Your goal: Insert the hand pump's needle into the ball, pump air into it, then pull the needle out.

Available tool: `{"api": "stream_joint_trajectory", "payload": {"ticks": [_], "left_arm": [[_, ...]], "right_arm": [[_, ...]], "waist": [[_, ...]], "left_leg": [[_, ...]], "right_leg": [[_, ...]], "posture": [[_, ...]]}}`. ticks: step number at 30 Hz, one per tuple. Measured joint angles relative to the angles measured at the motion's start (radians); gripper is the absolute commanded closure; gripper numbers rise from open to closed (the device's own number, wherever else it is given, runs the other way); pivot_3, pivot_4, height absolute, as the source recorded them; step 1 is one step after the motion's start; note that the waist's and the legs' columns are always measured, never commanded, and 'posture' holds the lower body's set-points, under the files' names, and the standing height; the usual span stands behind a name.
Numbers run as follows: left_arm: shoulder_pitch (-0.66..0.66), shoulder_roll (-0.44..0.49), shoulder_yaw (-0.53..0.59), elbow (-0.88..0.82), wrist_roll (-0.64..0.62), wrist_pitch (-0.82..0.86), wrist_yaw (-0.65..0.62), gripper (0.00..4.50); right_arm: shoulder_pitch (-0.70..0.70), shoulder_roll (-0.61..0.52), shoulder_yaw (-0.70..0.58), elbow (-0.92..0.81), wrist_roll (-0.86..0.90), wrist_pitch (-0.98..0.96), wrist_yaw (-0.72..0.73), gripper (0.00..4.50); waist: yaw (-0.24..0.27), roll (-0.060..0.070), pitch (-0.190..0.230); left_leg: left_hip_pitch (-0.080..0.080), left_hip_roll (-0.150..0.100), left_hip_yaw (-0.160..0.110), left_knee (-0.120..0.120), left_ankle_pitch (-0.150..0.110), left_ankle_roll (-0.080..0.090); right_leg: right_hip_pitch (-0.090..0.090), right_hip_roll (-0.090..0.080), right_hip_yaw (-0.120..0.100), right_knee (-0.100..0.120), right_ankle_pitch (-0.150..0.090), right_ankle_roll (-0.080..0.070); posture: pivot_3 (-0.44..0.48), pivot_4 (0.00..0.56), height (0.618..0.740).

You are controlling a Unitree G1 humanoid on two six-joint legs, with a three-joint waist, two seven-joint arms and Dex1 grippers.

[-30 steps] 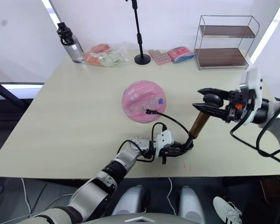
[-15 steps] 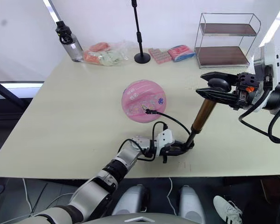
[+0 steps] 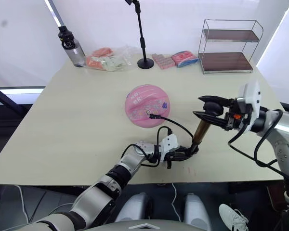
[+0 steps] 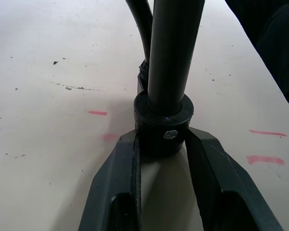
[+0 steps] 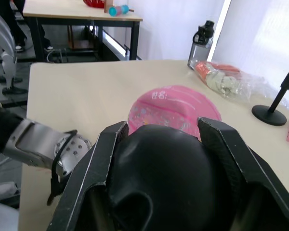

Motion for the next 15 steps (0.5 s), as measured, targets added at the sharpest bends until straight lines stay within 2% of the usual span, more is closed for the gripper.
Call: {"api": "stream_joint_trajectory", "payload": {"ticks": [3,15], "left_arm": [[0.002,0.002,0.001,0.001,0.0,0.0,0.0,3.57],[0.004,0.002,0.005,0.001,0.0,0.0,0.0,3.57]], "right_arm": [[0.032,0.065,0.023,0.057,-0.054,-0.063,-0.002,2.72],[0.087,0.155,0.096,0.157,-0.199,-0.213,-0.008,2.72]], "waist": [[0.0,-0.003,-0.002],[-0.002,-0.001,-0.003]], "left_leg": [[0.0,0.0,0.0,0.0,0.0,0.0],[0.001,0.0,0.0,-0.001,0.0,0.0]], "right_leg": [[0.0,0.001,0.0,0.0,0.0,0.0],[0.0,0.0,0.0,0.0,-0.001,0.001]], "posture": [[0.0,0.15,0.74],[0.0,0.15,0.74]]}}
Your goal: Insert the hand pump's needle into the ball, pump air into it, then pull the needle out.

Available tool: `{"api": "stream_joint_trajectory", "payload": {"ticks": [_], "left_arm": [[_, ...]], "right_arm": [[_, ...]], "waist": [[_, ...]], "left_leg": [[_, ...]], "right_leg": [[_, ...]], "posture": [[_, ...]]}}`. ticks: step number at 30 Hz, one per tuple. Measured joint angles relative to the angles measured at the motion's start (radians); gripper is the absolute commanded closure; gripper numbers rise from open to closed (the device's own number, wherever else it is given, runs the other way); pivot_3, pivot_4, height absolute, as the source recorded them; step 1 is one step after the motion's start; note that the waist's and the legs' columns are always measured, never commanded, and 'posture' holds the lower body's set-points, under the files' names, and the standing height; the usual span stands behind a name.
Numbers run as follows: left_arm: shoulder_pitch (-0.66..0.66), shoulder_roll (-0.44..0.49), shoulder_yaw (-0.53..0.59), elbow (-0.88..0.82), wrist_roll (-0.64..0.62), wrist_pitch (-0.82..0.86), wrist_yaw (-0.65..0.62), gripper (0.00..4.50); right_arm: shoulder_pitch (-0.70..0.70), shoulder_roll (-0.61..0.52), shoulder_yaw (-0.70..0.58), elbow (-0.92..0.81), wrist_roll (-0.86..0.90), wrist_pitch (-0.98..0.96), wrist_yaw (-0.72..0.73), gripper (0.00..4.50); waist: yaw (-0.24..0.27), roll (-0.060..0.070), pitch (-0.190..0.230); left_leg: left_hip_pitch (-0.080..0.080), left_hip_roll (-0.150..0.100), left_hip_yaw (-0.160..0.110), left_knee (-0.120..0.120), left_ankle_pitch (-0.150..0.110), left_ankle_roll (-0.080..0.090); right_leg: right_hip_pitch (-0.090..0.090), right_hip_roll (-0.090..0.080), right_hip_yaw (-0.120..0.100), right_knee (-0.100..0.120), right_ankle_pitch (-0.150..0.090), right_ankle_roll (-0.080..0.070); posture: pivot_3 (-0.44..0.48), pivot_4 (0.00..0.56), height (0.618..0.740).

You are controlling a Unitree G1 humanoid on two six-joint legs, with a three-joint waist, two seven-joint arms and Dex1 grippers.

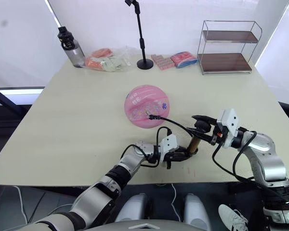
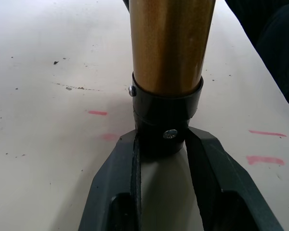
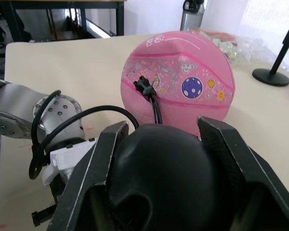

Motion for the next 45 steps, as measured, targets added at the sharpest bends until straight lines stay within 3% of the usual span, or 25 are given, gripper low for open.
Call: {"api": "stream_joint_trajectory", "payload": {"ticks": [8,27,38,45], "left_arm": [[-0.006,-0.009,0.002,0.0,-0.003,-0.001,-0.004,3.57],[-0.019,-0.011,0.002,-0.001,-0.015,-0.007,-0.015,3.57],[-0.02,-0.011,0.003,-0.001,-0.015,-0.007,-0.015,3.57],[-0.018,-0.006,0.003,0.0,-0.014,-0.007,-0.013,3.57]], "right_arm": [[-0.054,-0.064,-0.013,-0.035,0.039,0.098,0.007,2.72],[-0.327,-0.305,-0.202,-0.169,0.389,0.508,-0.016,2.72],[-0.385,-0.324,-0.224,-0.171,0.459,0.569,-0.052,2.72],[-0.285,-0.257,-0.233,-0.226,0.404,0.439,-0.046,2.72]], "waist": [[0.002,0.007,0.007],[0.003,0.01,0.021],[0.003,0.009,0.026],[0.002,0.007,0.025]], "left_leg": [[-0.003,-0.001,0.0,0.0,0.0,0.0],[-0.009,-0.002,0.001,0.001,0.0,0.0],[-0.011,-0.002,0.001,0.0,0.0,0.0],[-0.009,-0.001,0.0,0.0,0.0,0.0]], "right_leg": [[-0.001,-0.001,0.0,0.0,0.001,-0.001],[-0.006,-0.002,0.001,0.0,0.002,-0.002],[-0.008,-0.002,0.001,0.0,0.002,-0.003],[-0.006,-0.001,0.0,0.0,0.001,-0.001]], "posture": [[0.0,0.15,0.74],[0.0,0.15,0.74],[0.0,0.15,0.74],[0.0,0.15,0.74]]}}
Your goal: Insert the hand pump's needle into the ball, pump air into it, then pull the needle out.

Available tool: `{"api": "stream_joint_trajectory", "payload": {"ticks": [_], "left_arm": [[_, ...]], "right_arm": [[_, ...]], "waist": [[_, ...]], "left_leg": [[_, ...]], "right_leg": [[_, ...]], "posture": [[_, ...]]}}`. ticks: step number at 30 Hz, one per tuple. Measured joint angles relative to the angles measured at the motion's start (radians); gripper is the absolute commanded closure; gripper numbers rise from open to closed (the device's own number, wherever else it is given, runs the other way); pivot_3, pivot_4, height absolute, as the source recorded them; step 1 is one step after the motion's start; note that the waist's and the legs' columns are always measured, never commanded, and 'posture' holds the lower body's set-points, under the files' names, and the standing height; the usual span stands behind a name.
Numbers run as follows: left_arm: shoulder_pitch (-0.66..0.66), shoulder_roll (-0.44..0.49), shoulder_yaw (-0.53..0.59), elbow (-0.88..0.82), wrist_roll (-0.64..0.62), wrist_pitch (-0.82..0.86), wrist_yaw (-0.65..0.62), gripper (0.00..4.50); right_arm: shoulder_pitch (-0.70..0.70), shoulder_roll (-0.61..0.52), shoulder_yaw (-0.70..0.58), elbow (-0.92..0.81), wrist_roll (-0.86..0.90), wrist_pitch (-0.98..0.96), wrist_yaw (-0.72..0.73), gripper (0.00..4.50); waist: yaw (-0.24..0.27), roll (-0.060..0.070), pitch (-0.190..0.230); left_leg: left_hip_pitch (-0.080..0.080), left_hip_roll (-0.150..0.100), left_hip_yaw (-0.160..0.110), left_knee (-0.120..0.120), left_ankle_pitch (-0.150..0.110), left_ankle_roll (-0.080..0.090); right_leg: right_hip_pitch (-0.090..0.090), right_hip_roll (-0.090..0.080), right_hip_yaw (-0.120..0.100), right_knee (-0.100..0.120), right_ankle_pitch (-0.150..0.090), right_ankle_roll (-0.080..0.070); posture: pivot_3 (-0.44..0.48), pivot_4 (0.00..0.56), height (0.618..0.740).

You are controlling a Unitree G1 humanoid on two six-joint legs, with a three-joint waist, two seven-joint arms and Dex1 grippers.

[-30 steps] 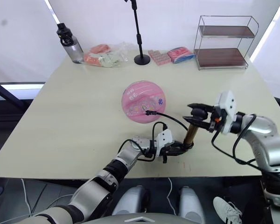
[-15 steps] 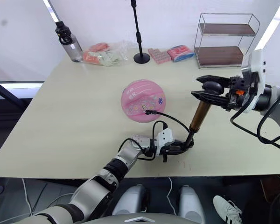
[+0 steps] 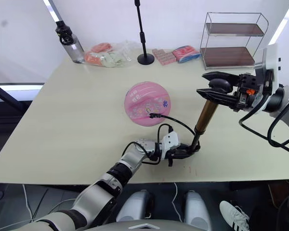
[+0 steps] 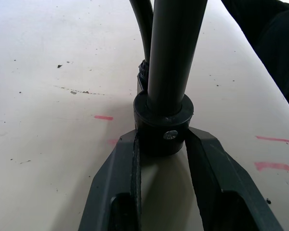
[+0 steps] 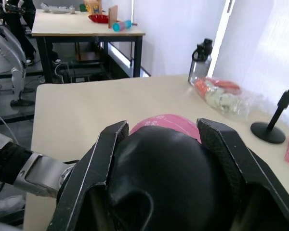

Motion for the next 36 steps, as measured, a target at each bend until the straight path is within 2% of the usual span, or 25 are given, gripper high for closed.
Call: {"api": "stream_joint_trajectory", "payload": {"ticks": [9,23,31,36], "left_arm": [[0.003,0.007,-0.001,0.003,0.007,0.0,0.007,3.57],[0.005,0.007,0.0,0.007,0.007,0.002,0.01,3.57],[0.007,0.007,0.0,0.007,0.007,0.004,0.017,3.57],[0.006,0.001,0.0,0.006,0.006,0.004,0.013,3.57]], "right_arm": [[0.198,0.098,0.099,0.034,-0.194,-0.241,0.018,2.72],[0.272,0.244,0.253,0.26,-0.397,-0.512,0.035,2.72],[0.269,0.256,0.254,0.274,-0.405,-0.547,0.042,2.72],[0.24,0.181,0.237,0.219,-0.373,-0.448,0.047,2.72]], "waist": [[-0.004,-0.006,-0.008],[-0.004,-0.009,-0.014],[-0.004,-0.01,-0.015],[-0.002,-0.006,-0.012]], "left_leg": [[0.003,0.002,0.0,0.0,0.0,0.0],[0.004,0.002,0.0,-0.001,0.0,0.0],[0.005,0.002,0.0,-0.001,0.0,0.0],[0.003,0.001,0.0,-0.001,0.0,0.0]], "right_leg": [[0.001,0.001,0.0,0.0,-0.001,0.001],[0.001,0.001,0.0,0.0,0.001,-0.002],[0.002,0.001,0.0,0.0,0.0,0.0],[0.0,0.0,0.0,0.0,0.001,-0.002]], "posture": [[0.0,0.15,0.74],[0.0,0.15,0.74],[0.0,0.15,0.74],[0.0,0.15,0.74]]}}
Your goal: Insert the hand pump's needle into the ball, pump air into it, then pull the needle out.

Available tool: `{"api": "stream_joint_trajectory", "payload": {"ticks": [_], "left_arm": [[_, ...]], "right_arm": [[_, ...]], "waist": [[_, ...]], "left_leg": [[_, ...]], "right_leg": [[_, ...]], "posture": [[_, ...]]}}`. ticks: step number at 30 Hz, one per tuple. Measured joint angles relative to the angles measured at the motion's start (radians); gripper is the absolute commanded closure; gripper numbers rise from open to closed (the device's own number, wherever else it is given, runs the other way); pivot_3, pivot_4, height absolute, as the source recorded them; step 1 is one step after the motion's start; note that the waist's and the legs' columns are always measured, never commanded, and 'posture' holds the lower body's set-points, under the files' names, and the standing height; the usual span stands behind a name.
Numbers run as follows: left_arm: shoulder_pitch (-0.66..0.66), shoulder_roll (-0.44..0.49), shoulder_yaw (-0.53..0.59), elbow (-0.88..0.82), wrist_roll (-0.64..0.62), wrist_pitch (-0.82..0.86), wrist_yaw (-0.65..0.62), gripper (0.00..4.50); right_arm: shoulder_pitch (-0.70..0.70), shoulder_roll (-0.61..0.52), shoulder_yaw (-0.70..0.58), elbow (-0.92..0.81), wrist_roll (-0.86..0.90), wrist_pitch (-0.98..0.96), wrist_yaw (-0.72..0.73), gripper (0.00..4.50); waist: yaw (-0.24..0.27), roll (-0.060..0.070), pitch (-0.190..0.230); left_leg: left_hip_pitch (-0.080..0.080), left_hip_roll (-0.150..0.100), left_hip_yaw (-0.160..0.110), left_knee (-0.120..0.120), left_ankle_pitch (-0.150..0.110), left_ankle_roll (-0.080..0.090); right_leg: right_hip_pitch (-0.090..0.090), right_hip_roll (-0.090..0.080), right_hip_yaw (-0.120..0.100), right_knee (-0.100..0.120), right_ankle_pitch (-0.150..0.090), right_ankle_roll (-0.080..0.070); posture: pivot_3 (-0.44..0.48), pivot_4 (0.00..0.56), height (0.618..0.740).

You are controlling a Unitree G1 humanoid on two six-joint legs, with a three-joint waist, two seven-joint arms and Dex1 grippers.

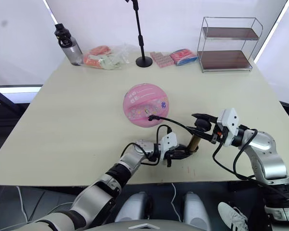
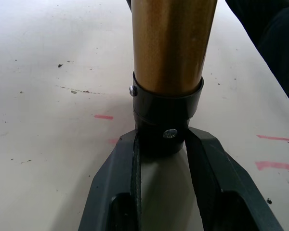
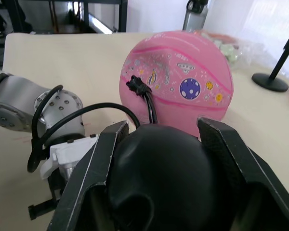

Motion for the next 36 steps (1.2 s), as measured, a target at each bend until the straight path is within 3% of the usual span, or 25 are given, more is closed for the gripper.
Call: {"api": "stream_joint_trajectory", "payload": {"ticks": [14,20,29,36], "left_arm": [[-0.005,-0.004,0.005,-0.003,-0.004,-0.001,-0.014,3.57],[-0.007,-0.004,0.009,-0.003,-0.004,-0.002,-0.019,3.57],[-0.009,-0.005,0.009,-0.003,-0.004,-0.003,-0.023,3.57],[-0.007,0.0,0.009,-0.003,-0.002,-0.003,-0.019,3.57]], "right_arm": [[-0.129,-0.148,-0.186,-0.179,0.282,0.326,-0.047,2.73],[-0.25,-0.255,-0.26,-0.193,0.433,0.477,-0.06,2.74],[-0.275,-0.274,-0.26,-0.18,0.436,0.524,-0.054,2.74],[-0.171,-0.18,-0.179,-0.197,0.288,0.355,-0.035,2.74]], "waist": [[0.002,0.005,0.01],[0.002,0.005,0.012],[0.002,0.006,0.015],[0.0,0.004,0.012]], "left_leg": [[-0.003,-0.001,0.0,0.0,0.0,0.0],[-0.003,-0.001,0.0,0.0,0.0,0.0],[-0.004,-0.001,0.001,0.0,0.0,0.0],[-0.001,0.0,0.0,0.0,0.0,0.0]], "right_leg": [[-0.001,0.0,0.0,-0.001,0.0,0.001],[-0.001,0.0,0.0,-0.001,0.0,0.0],[-0.001,-0.001,0.0,-0.001,0.0,0.0],[-0.001,0.0,0.0,-0.001,-0.002,0.003]], "posture": [[0.0,0.15,0.74],[0.0,0.15,0.74],[0.0,0.15,0.74],[0.0,0.15,0.74]]}}
